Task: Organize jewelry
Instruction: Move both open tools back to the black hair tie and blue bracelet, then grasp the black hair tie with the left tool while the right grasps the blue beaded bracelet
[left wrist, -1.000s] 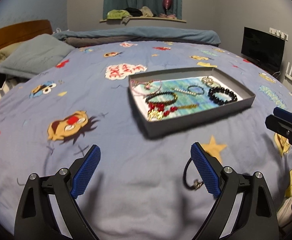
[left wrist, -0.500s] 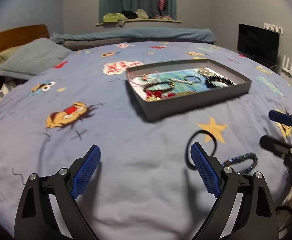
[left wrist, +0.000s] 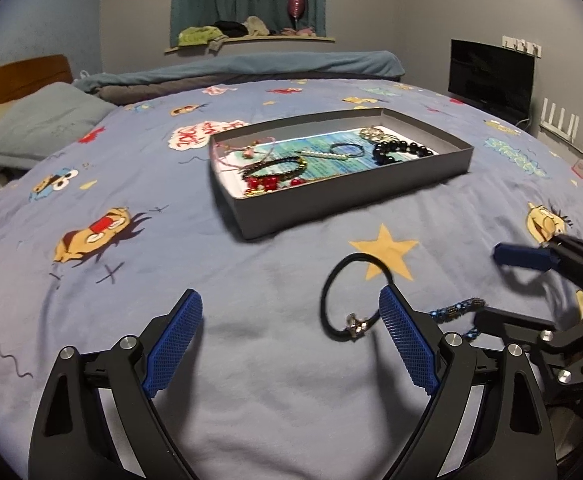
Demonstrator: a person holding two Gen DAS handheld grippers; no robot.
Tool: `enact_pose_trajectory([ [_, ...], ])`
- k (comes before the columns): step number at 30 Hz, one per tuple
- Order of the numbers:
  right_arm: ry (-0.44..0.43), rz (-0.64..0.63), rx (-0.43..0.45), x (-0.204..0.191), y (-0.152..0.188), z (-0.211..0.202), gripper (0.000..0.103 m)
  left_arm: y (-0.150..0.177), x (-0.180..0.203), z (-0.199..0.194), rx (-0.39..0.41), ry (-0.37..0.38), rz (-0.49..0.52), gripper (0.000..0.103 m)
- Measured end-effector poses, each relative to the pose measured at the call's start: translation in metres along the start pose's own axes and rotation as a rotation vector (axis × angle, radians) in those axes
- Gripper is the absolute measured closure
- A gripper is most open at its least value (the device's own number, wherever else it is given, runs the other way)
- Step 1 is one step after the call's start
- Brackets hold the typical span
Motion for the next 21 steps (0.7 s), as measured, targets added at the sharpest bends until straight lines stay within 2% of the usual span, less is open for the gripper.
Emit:
enact_pose_trajectory([
  [2,-0.012,-0.012,-0.008,-0.003,0.002,0.001,0.047,0.0,0.004,0.0,0.003,0.005,0.011,0.015],
  [4,-0.03,-0.021,-0.016,-0.008,0.003,0.001,0.052,-0.001,0.008,0.0,0.006,0.018,0.026,0.027],
  [8,-0.046,-0.028,-0.034,-0.012,0.004,0.005,0.061,0.0,0.014,0.005,-0.013,0.028,0.046,0.038],
  [18,-0.048,-0.031,-0.046,-0.016,0.004,0.011,0.066,0.003,0.019,0.014,-0.049,0.049,0.065,0.054],
  [21,-0.037,-0.058,-0.048,-0.021,0.004,0.014,0.066,0.004,0.019,0.017,-0.057,0.049,0.067,0.055],
])
Point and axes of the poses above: each gripper's, at about its wrist camera, not at the fingertips, and z roughly the way its jaws point, x to its right, y to its underside, the point moved 9 cm from there along z, roughly the way its jaws point, and after that the axes turned 7 degrees about -x, right-handed, at the moved point
